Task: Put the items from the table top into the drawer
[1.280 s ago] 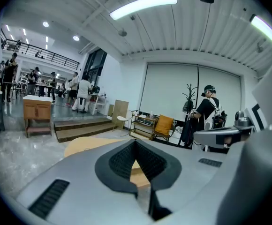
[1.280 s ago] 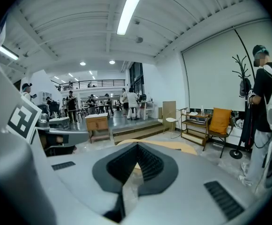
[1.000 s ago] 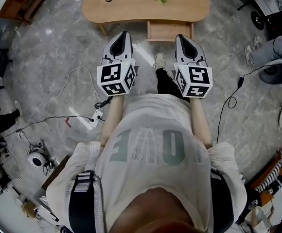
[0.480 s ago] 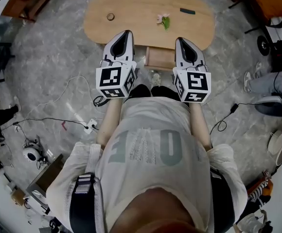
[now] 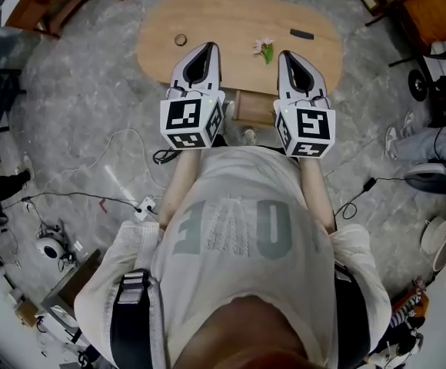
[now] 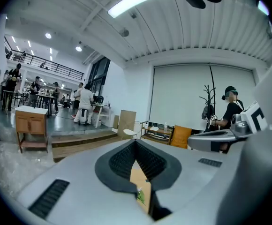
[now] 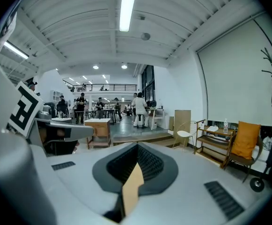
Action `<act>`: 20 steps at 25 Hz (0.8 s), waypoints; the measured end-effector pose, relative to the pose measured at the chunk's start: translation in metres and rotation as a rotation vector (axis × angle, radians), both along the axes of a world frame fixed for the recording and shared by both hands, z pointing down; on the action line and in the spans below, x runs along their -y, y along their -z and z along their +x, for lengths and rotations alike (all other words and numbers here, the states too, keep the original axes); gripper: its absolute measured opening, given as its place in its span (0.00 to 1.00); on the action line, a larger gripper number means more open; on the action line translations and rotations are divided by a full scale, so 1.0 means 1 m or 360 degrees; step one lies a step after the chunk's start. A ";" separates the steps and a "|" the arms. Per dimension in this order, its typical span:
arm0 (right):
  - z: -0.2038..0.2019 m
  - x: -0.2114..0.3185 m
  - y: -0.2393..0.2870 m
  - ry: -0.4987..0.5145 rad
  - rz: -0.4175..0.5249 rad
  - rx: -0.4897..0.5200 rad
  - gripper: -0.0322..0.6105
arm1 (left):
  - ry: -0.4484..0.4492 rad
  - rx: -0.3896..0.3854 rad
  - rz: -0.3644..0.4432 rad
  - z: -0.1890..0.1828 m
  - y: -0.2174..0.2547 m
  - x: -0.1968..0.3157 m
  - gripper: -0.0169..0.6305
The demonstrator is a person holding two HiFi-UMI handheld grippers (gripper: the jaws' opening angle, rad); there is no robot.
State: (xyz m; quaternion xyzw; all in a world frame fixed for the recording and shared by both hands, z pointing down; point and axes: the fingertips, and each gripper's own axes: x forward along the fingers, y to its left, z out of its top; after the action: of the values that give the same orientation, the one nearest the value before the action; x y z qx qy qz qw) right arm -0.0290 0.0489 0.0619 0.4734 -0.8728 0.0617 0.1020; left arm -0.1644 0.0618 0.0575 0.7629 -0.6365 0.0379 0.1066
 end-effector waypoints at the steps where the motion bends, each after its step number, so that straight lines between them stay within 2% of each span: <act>1: -0.003 0.002 0.001 -0.0008 0.0005 0.0006 0.06 | -0.0004 0.0002 0.0006 -0.001 0.002 0.003 0.04; 12: -0.025 0.030 -0.001 0.0006 -0.0013 0.0036 0.06 | -0.0093 0.0054 0.0026 -0.011 0.005 0.030 0.04; 16: -0.052 0.055 -0.003 0.0085 -0.0010 0.0038 0.06 | -0.0108 0.0076 0.0031 -0.027 0.001 0.051 0.04; 20: -0.092 0.082 -0.018 0.0165 -0.0019 0.0017 0.06 | -0.0095 0.0095 -0.0011 -0.057 -0.025 0.076 0.04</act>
State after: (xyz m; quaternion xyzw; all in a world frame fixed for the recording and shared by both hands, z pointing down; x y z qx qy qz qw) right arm -0.1208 -0.0333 0.0800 0.4265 -0.8963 0.0642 0.1032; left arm -0.2214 -0.0146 0.0826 0.7797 -0.6163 0.0662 0.0890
